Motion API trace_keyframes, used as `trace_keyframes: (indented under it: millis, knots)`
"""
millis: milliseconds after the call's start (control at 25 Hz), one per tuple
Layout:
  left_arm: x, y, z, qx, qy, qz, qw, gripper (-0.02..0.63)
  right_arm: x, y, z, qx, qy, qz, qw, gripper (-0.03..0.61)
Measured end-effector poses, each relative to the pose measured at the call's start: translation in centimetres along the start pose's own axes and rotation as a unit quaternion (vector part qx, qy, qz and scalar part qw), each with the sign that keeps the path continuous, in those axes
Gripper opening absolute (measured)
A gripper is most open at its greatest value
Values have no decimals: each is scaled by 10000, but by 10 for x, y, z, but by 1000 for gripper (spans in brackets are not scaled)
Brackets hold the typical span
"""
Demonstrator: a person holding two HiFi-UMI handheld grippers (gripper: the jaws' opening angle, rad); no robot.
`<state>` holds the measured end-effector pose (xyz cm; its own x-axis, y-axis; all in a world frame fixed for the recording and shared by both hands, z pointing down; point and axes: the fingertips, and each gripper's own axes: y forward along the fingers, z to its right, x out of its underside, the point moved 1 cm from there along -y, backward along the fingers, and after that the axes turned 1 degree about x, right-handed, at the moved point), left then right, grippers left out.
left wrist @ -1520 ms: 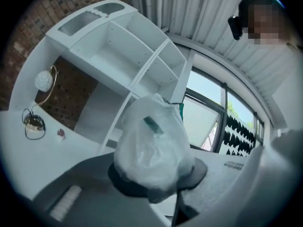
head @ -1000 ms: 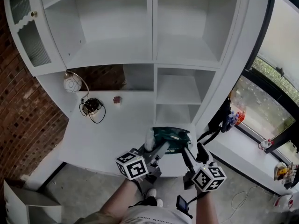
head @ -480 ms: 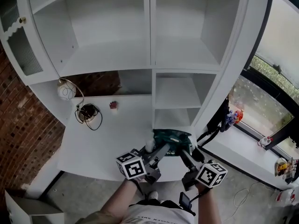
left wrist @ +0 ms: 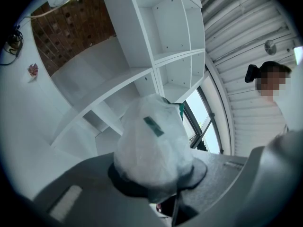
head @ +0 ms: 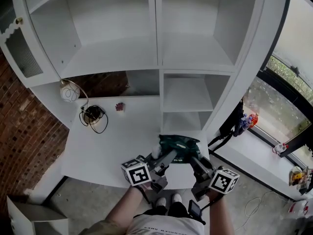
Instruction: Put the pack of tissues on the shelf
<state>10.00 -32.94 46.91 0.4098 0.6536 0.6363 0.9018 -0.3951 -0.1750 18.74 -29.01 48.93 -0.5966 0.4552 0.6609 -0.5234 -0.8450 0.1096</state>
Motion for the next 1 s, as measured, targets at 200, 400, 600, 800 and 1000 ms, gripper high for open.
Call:
trace_keyframes:
  millis: [200, 400, 600, 800, 1000]
  knots:
    - [3, 3, -3, -173, -160, 153, 9996, 103, -4, -3, 7, -130, 261, -107, 9995, 140]
    - [8, 12, -6, -390, -191, 292, 9986, 103, -15, -9, 12, -203, 141, -213, 9995, 94]
    - [12, 27, -2, -639, -84, 384, 9972, 115, -32, -16, 17, -187, 50, -174, 9997, 81]
    - [11, 43, 4, -1022, 575, 260, 9928, 218, -53, -24, 21, -294, 79, -86, 9995, 75]
    - [6, 47, 15, -1433, 1461, 173, 9787, 311, -74, -30, 17, -565, 108, -4, 9983, 72]
